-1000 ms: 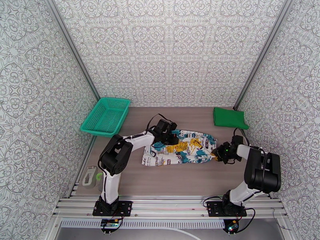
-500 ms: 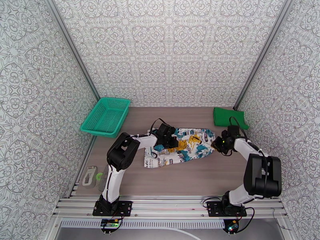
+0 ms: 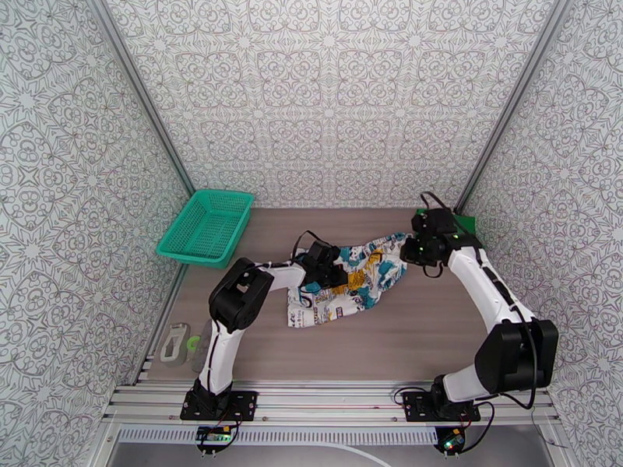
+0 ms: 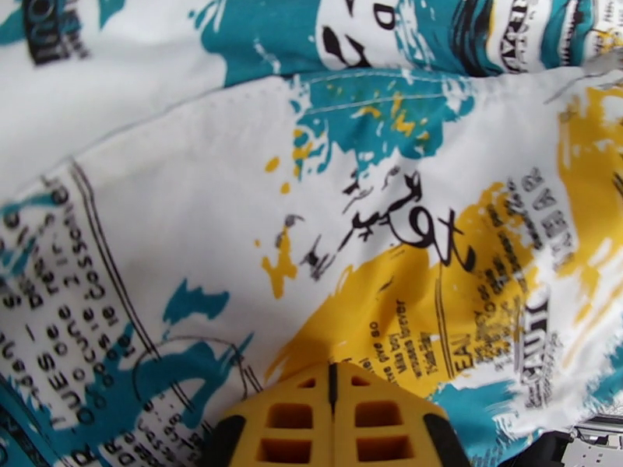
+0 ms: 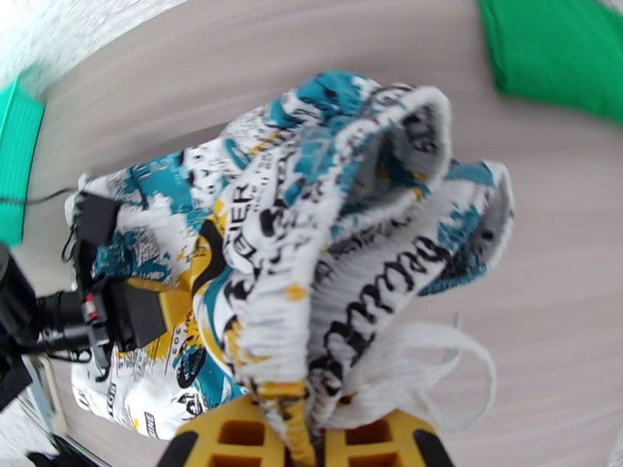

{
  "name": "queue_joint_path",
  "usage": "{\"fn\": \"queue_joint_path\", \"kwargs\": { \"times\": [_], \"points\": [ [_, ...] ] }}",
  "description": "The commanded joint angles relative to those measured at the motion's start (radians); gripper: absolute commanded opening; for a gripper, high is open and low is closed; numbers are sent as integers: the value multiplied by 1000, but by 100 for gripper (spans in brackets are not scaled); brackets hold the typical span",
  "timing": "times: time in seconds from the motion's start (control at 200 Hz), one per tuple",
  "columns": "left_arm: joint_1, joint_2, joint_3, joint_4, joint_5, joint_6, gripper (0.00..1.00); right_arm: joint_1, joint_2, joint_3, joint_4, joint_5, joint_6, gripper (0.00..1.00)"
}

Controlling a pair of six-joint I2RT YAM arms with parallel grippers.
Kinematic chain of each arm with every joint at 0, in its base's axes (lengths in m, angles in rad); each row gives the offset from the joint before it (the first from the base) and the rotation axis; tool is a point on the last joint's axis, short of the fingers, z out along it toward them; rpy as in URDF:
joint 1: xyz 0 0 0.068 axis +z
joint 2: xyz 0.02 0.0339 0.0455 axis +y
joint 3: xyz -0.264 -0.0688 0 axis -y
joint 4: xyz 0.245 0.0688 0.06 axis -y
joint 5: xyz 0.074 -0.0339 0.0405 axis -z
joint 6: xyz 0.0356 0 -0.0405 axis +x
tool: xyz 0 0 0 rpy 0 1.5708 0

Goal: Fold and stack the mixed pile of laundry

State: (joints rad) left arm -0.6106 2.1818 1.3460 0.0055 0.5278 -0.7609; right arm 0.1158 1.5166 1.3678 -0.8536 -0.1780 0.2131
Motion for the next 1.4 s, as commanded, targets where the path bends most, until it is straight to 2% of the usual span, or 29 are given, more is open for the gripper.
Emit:
{"fn": "queue_joint_path", "kwargs": {
  "times": [0.0, 0.34, 0.65, 0.825, 1.025, 1.185, 1.28, 1.395],
  "points": [
    [2, 18, -22, 39, 6, -24, 0, 51, 20, 65, -81, 61, -135, 0],
    [13, 8, -32, 73, 19, -43, 0, 196, 86, 158, -83, 3, -366, 0],
    [27, -10, -64, 115, 22, -63, 0, 306, 144, 224, -128, -116, -582, 0],
    [56, -40, -103, 182, 35, -100, 0, 345, 165, 247, -165, -133, -614, 0],
    [79, -72, -82, 175, 38, -105, 0, 364, 174, 274, -163, -139, -626, 0],
    [97, -146, -129, 200, 26, -113, 0, 368, 186, 304, -182, -126, -636, 0],
    [113, -190, -158, 168, 5, -91, 0, 370, 177, 317, -183, -133, -639, 0],
    [117, -168, -131, 92, -6, -57, 0, 370, 177, 341, -175, -141, -646, 0]
  ]
}}
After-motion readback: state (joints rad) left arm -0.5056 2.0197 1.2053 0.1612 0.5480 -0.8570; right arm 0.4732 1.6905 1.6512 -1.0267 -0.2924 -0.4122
